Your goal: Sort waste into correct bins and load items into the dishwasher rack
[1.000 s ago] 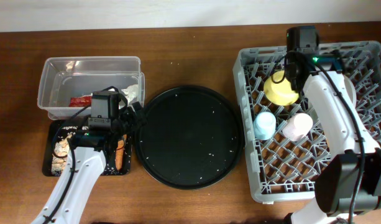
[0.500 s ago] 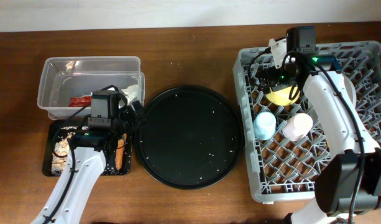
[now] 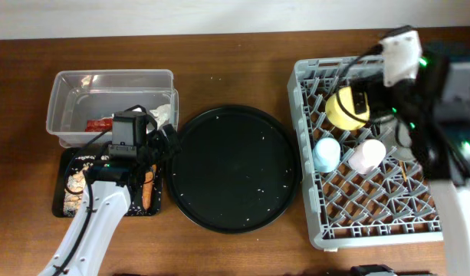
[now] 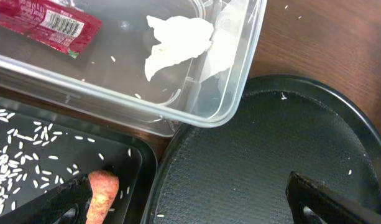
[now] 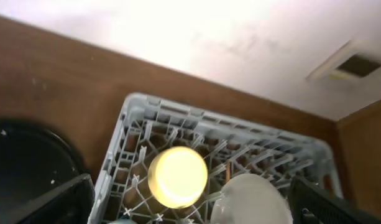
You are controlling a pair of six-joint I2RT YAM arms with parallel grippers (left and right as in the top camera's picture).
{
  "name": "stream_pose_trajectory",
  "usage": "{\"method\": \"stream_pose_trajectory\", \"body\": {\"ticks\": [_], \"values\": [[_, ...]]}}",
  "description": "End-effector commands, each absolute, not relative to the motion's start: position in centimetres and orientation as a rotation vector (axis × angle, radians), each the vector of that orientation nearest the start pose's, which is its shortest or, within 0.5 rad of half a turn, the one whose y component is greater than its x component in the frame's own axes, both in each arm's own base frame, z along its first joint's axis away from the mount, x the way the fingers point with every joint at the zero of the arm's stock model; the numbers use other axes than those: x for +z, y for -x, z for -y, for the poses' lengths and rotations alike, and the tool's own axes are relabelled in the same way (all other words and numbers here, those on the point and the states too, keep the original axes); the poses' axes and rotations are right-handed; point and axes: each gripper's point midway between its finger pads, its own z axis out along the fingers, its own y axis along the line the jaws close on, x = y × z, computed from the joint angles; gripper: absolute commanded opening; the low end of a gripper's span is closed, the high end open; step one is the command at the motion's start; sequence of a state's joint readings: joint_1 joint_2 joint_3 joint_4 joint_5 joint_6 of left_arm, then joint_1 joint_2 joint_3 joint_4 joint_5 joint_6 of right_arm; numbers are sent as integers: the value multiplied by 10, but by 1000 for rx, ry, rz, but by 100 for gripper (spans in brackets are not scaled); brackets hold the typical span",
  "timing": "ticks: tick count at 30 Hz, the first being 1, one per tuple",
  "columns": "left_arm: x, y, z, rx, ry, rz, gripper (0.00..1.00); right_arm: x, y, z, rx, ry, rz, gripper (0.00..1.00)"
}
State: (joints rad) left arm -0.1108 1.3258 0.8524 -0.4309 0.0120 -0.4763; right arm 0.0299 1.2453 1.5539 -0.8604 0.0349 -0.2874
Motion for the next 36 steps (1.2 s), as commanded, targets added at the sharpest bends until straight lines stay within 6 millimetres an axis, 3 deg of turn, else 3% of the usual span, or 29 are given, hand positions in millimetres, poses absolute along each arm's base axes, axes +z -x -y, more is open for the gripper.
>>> {"method": "stream_pose_trajectory", "body": {"ticks": [1,4,9,10,12,14,17,22,23,26,29,31,36], "values": [[120,-350,44,-284,449,-2450,99,416,-319,-6,-184,285,-1951,98],[120,-350,44,-284,449,-2450,99,468,-255,-4,-198,254,-1761,98],[120,-350,44,-284,449,-2450,99,512,-162,-1,-213,215,-1526,98],[120,-350,44,-284,449,-2450,99,510,-143,0,-214,213,-1511,98],[120,-350,44,-284,449,-2450,99,488,-114,-11,-159,271,-1546,98],[120,-350,44,-284,449,-2450,99,464,-98,-20,-118,310,-1569,98],[120,-350,44,-284,449,-2450,99,422,-109,-37,-48,366,-1540,98],[120,-350,44,-284,449,-2450,99,384,-175,-36,144,182,-1320,98],[120,-350,44,-284,449,-2450,99,375,-189,-36,183,154,-1212,98],[120,-350,44,-284,449,-2450,99,347,-194,-35,214,139,-1047,98],[120,-350,44,-284,449,-2450,99,317,-208,-20,174,57,-1094,98],[120,-350,44,-284,449,-2450,99,307,-213,-17,164,35,-1114,98],[120,-350,44,-284,449,-2450,99,252,-234,-13,199,-25,-1256,98]]}}
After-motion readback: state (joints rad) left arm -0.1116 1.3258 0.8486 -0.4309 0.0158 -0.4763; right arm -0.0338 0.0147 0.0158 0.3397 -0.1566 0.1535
